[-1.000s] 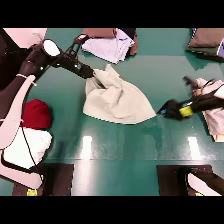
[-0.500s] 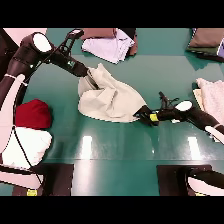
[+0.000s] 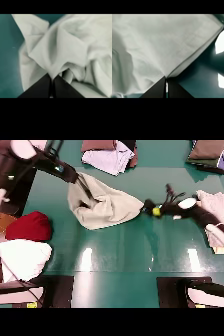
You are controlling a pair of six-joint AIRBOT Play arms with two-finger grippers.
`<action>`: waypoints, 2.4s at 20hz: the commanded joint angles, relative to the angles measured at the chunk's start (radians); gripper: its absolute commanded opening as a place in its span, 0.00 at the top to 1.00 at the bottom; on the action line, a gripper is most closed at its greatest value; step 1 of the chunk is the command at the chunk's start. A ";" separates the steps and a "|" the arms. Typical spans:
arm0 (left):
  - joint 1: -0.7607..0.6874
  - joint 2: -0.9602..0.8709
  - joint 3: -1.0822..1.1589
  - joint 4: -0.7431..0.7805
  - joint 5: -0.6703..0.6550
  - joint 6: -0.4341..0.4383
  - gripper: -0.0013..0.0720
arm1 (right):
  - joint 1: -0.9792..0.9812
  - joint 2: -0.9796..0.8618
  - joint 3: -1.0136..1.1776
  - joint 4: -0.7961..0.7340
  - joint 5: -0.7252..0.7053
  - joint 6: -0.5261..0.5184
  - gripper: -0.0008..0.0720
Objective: Fold the shirts.
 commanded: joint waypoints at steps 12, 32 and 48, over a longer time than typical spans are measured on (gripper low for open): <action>-0.177 0.454 0.310 -0.122 -0.131 0.209 0.94 | -0.296 0.386 0.838 -0.313 0.648 0.016 0.97; 0.115 -0.079 -0.171 -0.266 -0.113 -0.015 0.16 | -0.386 0.048 0.425 -0.458 0.742 -0.015 0.97; 0.255 -0.168 -0.667 -0.754 0.107 0.042 0.16 | -0.354 0.049 0.430 -0.455 0.717 -0.015 0.97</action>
